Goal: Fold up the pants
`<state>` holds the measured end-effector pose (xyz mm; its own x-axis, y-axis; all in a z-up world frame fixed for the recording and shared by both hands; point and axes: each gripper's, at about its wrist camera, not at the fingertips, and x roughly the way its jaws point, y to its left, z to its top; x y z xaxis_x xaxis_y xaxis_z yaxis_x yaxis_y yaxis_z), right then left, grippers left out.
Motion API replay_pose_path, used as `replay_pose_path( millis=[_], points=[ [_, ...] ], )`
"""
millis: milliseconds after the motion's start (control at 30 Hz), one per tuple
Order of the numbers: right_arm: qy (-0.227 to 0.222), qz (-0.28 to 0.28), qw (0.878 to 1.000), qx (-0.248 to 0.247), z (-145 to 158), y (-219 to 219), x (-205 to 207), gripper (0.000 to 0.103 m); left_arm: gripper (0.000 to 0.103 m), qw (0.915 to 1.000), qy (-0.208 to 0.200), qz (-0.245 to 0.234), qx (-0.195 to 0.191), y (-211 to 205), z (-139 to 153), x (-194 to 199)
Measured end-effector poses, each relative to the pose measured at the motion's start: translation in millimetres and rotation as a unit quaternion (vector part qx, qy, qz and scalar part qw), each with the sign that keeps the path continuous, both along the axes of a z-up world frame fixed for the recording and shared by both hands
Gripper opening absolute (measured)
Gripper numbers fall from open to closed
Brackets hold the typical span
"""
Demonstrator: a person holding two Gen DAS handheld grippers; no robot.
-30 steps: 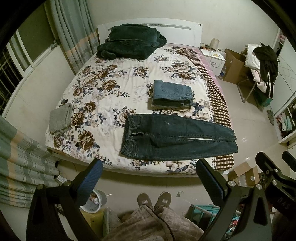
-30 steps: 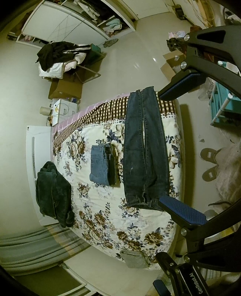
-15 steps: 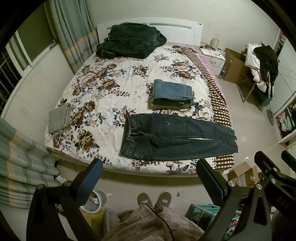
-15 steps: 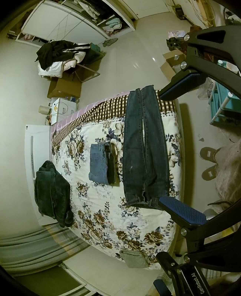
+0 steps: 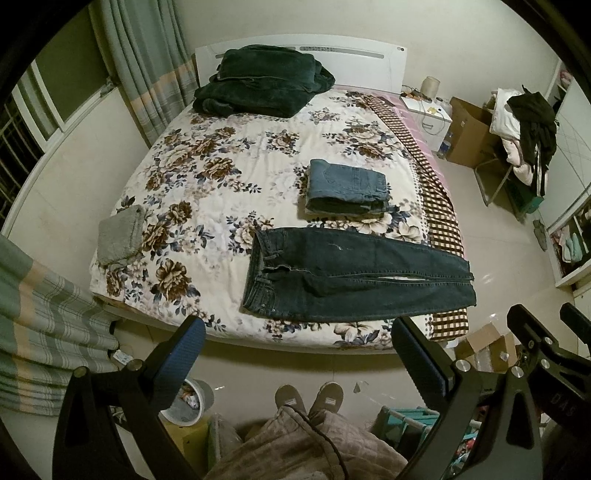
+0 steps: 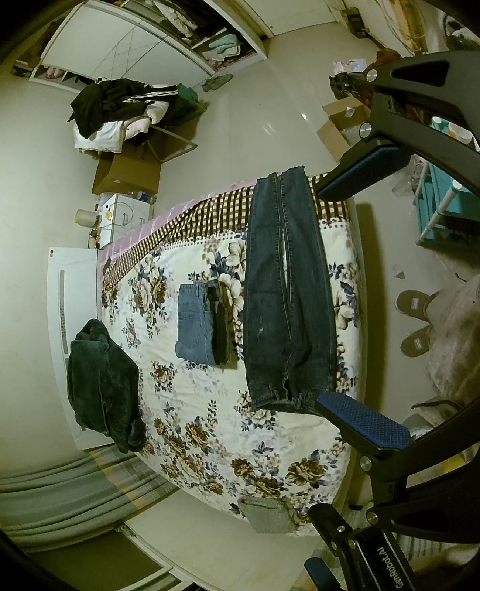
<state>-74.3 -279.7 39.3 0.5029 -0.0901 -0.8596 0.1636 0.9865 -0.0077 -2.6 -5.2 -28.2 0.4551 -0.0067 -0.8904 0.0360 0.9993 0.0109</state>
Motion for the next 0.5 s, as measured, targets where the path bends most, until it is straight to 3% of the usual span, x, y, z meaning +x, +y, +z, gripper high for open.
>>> replay_pose_path(
  millis=[300,500],
  points=[
    [0.004,0.001,1.0,0.002,-0.2,-2.2,1.2,0.103,0.103,1.0,0.002,0.001,-0.002,-0.6,-2.0,0.7],
    [0.01,-0.003,1.0,0.007,-9.8,27.5,-15.6,0.103,0.103,1.0,0.005,-0.004,-0.004,1.1,-11.7,2.5]
  ],
)
